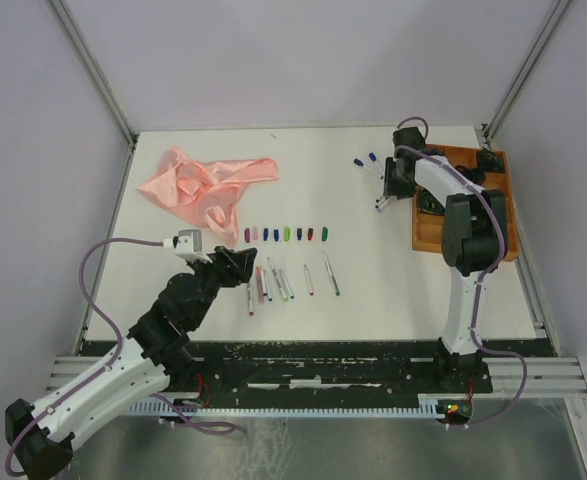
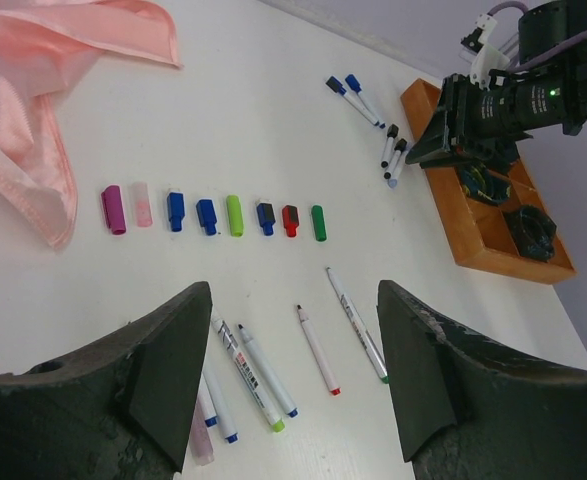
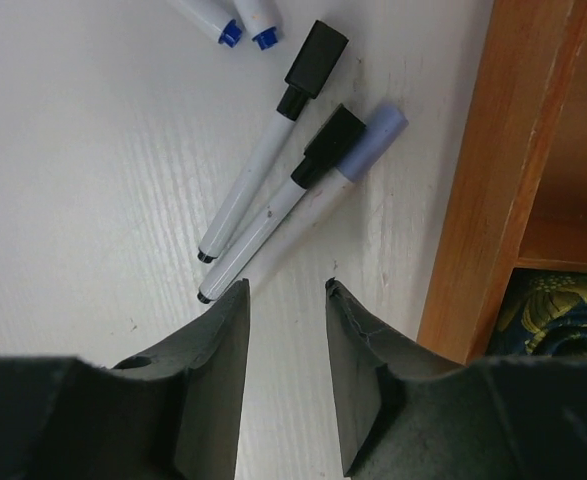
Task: Open the pen caps
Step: Pick up the pen from the center of the board.
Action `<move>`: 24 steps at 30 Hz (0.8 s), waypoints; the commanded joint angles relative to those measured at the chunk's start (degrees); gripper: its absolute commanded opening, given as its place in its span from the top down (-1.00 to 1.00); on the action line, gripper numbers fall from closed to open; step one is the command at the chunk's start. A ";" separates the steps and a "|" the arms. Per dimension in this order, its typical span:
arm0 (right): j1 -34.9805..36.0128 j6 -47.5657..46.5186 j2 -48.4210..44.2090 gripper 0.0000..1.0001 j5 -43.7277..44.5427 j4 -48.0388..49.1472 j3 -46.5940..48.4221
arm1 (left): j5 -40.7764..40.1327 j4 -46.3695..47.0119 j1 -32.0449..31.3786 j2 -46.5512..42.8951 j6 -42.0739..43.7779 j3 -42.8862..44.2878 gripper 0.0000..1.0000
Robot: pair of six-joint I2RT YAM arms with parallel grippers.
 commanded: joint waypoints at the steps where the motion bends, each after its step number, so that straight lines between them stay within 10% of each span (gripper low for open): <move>1: -0.60 2.25 1.37 0.18 1.20 -0.45 3.15 | -0.75 2.36 -0.05 -0.79 -1.66 0.15 -0.49; 24: -1.61 4.88 3.50 0.14 -1.75 -0.76 3.31 | -1.20 2.01 -0.04 -0.87 -1.64 0.13 -0.50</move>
